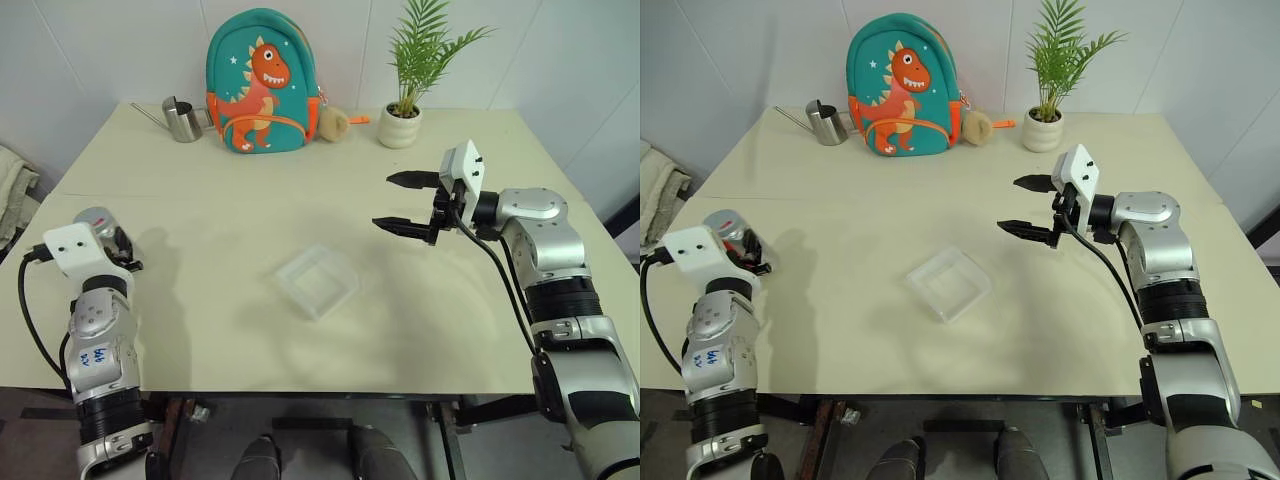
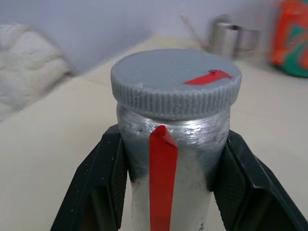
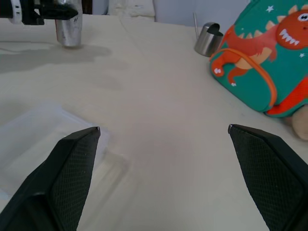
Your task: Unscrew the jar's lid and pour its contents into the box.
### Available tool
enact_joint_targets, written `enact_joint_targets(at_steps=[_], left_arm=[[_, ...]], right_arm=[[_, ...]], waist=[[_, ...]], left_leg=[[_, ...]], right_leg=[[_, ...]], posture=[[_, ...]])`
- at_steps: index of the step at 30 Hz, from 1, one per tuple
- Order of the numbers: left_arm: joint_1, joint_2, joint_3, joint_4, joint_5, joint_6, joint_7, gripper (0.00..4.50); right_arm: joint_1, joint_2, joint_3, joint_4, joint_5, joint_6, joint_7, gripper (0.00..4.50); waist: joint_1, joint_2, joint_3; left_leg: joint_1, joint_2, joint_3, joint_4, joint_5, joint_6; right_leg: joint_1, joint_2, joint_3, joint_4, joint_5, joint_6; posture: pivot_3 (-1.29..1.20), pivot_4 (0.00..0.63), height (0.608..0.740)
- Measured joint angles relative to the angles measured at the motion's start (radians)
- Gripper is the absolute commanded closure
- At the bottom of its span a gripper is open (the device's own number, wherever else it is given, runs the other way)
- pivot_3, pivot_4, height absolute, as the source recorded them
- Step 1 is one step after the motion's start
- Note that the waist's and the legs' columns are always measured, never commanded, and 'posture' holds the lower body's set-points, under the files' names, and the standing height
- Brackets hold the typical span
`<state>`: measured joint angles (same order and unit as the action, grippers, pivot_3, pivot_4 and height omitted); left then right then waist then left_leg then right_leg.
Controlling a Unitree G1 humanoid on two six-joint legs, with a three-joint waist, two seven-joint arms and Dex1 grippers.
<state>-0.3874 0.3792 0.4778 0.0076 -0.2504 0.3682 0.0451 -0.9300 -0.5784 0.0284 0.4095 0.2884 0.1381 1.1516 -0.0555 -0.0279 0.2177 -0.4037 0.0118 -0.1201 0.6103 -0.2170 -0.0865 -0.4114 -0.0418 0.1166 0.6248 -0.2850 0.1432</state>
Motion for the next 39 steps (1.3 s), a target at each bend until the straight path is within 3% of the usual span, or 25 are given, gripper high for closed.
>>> enact_joint_targets(at_steps=[12, 16, 24, 27, 39], left_arm=[[-0.173, 0.164, -0.215, -0.037, -0.177, 0.084, -0.526, 2.49], [-0.245, 0.168, -0.298, -0.022, -0.207, 0.117, -0.652, 2.49], [-0.307, 0.115, -0.400, 0.067, -0.205, 0.073, -0.786, 2.49], [-0.319, 0.085, -0.421, 0.083, -0.202, 0.027, -0.830, 2.49], [-0.309, 0.073, -0.471, 0.044, -0.193, 0.003, -0.905, 2.49]], right_arm=[[0.119, 0.068, -0.004, -0.484, 0.025, 0.407, -0.341, 0.00], [0.149, 0.168, -0.005, -0.677, 0.060, 0.562, -0.503, 0.00], [0.173, 0.381, -0.001, -0.893, 0.048, 0.688, -0.839, 0.00], [0.186, 0.433, 0.017, -0.940, 0.046, 0.727, -0.907, 0.00], [0.261, 0.446, 0.088, -1.007, 0.050, 0.780, -0.951, 0.00]], waist=[[0.000, 0.000, 0.000], [-0.002, 0.000, 0.000], [0.001, 0.000, 0.000], [0.001, 0.000, 0.000], [0.000, 0.000, 0.000]], left_leg=[[-0.001, 0.000, -0.001, -0.002, 0.000, 0.000], [0.000, 0.001, -0.001, -0.006, 0.000, 0.000], [-0.001, 0.001, -0.001, -0.010, 0.000, 0.000], [-0.001, 0.001, -0.001, -0.012, 0.000, 0.000], [-0.001, 0.001, -0.001, -0.013, 0.001, 0.000]], right_leg=[[-0.001, 0.000, -0.001, 0.000, -0.001, -0.001], [-0.003, 0.000, 0.000, 0.000, -0.001, -0.002], [-0.005, 0.000, -0.001, 0.000, -0.002, -0.003], [-0.006, 0.000, -0.001, 0.000, -0.002, -0.004], [-0.006, 0.000, -0.001, 0.000, -0.003, -0.004]], posture=[[0.00, 0.150, 0.740], [0.00, 0.150, 0.740], [0.00, 0.150, 0.740], [0.00, 0.150, 0.740], [0.00, 0.150, 0.740]])
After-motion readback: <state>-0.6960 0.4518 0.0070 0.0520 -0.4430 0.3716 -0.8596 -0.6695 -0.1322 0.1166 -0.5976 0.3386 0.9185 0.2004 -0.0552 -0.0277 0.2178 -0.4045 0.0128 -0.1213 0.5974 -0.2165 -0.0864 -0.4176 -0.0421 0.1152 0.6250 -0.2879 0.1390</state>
